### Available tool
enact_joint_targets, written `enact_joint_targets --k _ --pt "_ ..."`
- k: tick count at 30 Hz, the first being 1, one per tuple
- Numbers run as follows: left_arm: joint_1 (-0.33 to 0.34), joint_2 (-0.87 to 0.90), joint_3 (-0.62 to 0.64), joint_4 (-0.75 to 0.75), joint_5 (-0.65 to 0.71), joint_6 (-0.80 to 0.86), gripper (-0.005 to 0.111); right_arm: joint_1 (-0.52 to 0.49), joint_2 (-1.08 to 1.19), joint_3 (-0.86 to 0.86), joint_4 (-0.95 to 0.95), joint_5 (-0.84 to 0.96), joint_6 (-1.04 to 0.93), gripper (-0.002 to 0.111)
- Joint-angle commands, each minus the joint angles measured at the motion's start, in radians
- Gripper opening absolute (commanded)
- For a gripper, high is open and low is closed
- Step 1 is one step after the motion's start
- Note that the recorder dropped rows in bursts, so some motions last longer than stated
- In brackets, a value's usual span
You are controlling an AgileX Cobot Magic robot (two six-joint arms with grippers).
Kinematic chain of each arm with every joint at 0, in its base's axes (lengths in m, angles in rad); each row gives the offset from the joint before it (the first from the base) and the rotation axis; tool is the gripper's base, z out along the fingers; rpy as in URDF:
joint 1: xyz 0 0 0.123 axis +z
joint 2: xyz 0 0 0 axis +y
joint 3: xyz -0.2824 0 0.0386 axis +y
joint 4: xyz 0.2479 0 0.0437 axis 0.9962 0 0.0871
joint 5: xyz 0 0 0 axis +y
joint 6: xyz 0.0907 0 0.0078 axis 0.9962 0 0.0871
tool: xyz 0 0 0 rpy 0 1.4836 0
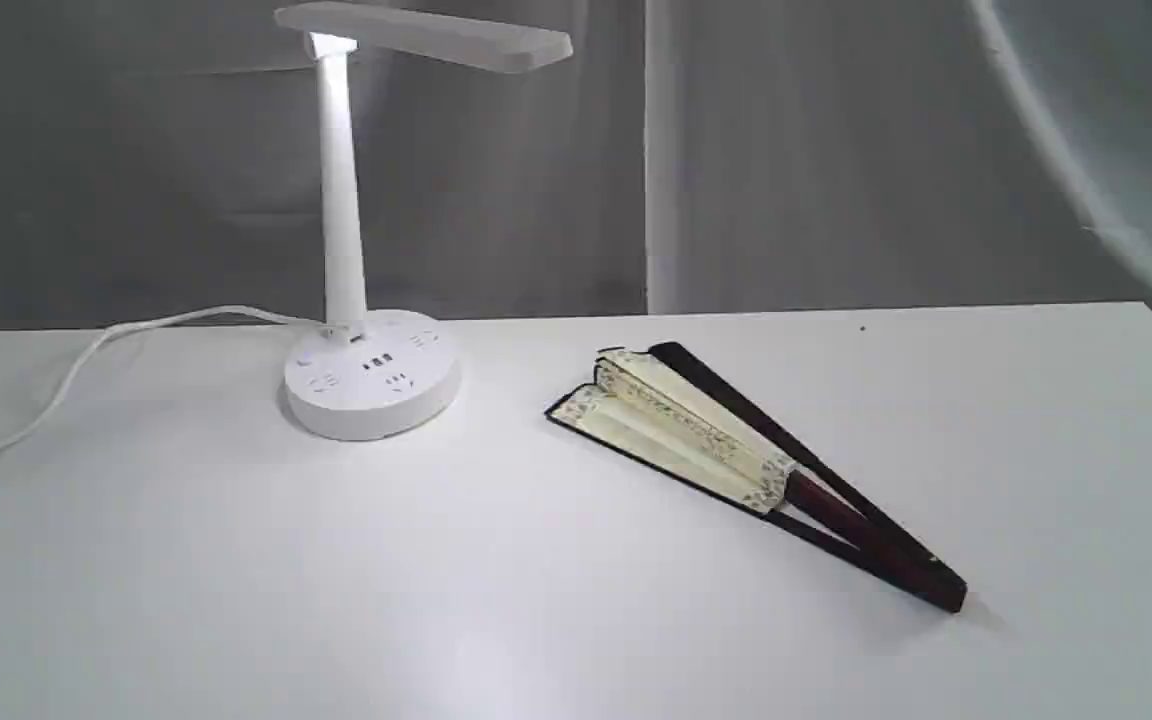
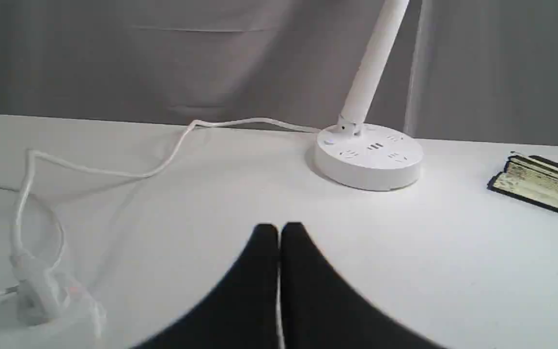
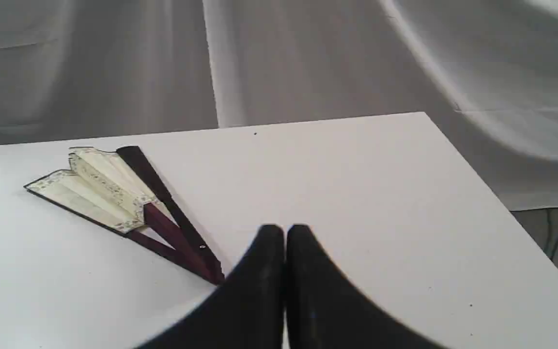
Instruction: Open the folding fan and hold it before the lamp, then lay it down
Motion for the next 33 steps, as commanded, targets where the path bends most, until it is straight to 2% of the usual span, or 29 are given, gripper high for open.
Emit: enact_joint_targets --k 1,20,26,29,33 --pt "-0.004 -0.003 0.005 0.001 -0.010 -0.004 0.000 0.002 -0.003 0.004 -0.010 -0.011 -0.001 0.000" --pt "-0.004 -0.003 0.005 0.001 -0.026 -0.007 0.000 0.002 -0.003 0.004 -0.010 -0.011 -0.004 0.000" --pt "-0.004 -0.003 0.005 -0.011 -0.095 -0.011 0.000 0.002 -0.003 0.004 -0.010 -0.030 -0.004 0.000" --pt "-0.004 -0.003 0.005 -0.011 -0.117 -0.029 0.000 0.002 -0.003 0.004 0.061 -0.075 -0.004 0.000" --pt "-0.004 -0.003 0.005 -0.011 -0.129 -0.134 0.000 0.002 -0.003 0.004 0.158 -0.173 0.005 0.000"
